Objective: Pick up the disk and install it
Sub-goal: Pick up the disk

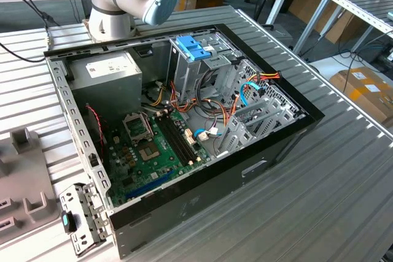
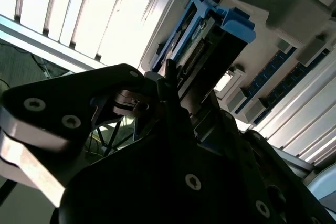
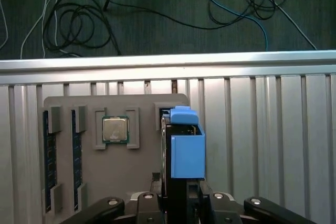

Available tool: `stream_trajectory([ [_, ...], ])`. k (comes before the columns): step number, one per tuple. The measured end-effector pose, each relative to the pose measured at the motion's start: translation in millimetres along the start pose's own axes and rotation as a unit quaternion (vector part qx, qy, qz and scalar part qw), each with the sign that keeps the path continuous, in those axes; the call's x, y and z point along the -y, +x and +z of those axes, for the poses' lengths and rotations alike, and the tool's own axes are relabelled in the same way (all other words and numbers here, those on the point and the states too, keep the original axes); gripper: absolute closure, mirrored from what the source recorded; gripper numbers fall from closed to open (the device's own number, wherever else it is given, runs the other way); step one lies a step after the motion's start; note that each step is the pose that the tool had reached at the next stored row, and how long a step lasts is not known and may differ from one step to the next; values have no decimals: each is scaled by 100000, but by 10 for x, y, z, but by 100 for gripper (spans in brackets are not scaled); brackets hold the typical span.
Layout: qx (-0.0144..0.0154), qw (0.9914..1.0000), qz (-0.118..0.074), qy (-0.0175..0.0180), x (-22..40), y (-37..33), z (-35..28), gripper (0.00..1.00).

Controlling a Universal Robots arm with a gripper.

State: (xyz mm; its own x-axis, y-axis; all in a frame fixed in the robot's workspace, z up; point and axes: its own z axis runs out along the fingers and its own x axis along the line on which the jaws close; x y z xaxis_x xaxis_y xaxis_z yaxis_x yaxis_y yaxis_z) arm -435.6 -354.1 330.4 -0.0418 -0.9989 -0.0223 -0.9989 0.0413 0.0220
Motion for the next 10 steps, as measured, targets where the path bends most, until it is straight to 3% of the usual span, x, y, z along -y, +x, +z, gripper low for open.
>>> stream_trajectory([
  [6,-2,100000,2,-2,0,0,-4,65],
  [10,-1,100000,3,0,-1,-1,-41,65],
])
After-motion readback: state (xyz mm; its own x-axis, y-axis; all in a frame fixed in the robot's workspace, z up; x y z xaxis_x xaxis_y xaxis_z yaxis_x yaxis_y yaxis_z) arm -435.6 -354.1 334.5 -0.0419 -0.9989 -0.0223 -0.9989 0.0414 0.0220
